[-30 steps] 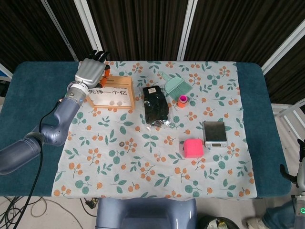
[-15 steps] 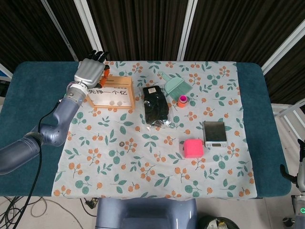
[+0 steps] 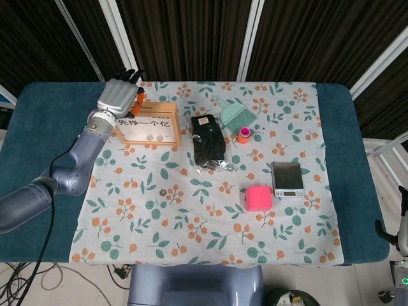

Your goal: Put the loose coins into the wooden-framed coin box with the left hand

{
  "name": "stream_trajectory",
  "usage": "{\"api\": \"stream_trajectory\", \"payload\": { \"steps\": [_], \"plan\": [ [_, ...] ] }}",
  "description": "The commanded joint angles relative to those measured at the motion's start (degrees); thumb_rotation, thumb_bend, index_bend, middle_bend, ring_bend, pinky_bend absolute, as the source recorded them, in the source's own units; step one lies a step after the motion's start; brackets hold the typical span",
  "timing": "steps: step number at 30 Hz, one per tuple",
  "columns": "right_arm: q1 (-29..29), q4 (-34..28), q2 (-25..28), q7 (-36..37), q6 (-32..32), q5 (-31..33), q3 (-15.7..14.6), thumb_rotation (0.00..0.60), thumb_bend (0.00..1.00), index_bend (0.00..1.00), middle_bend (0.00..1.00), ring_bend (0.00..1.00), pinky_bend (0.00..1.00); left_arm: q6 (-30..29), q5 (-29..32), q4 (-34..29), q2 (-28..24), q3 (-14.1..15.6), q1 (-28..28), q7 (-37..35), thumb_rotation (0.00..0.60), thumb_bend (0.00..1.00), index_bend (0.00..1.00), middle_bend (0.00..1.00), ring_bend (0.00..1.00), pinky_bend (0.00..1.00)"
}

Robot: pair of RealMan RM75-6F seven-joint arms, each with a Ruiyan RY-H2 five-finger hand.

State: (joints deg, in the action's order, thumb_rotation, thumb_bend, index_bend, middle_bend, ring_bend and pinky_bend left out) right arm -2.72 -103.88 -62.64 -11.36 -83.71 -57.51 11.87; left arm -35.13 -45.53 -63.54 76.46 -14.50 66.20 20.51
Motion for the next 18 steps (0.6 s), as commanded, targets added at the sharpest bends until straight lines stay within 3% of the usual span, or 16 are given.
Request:
{"api": "stream_trajectory", "payload": {
  "steps": [1,18],
  "plan": [
    [0.0,0.0,0.0,0.0,0.0,0.2,0.1,0.6,0.39,0.09,0.03,0.0,0.0,0.1,0.8,-0.4,-0.2,0.3,0.1,0.4,0.6,0.51,0.67,0.03,0.0,0.0],
    [0.0,-0.3,0.1,-0.2,0.0,0.9,0.3,0.6,0.4,0.09,0.03,0.0,0.0,-0.8,4.1,0.7,0.8,2.3,1.0,3.6,0.6,0.5,0.63,0.02,0.0,0.0]
  ]
}}
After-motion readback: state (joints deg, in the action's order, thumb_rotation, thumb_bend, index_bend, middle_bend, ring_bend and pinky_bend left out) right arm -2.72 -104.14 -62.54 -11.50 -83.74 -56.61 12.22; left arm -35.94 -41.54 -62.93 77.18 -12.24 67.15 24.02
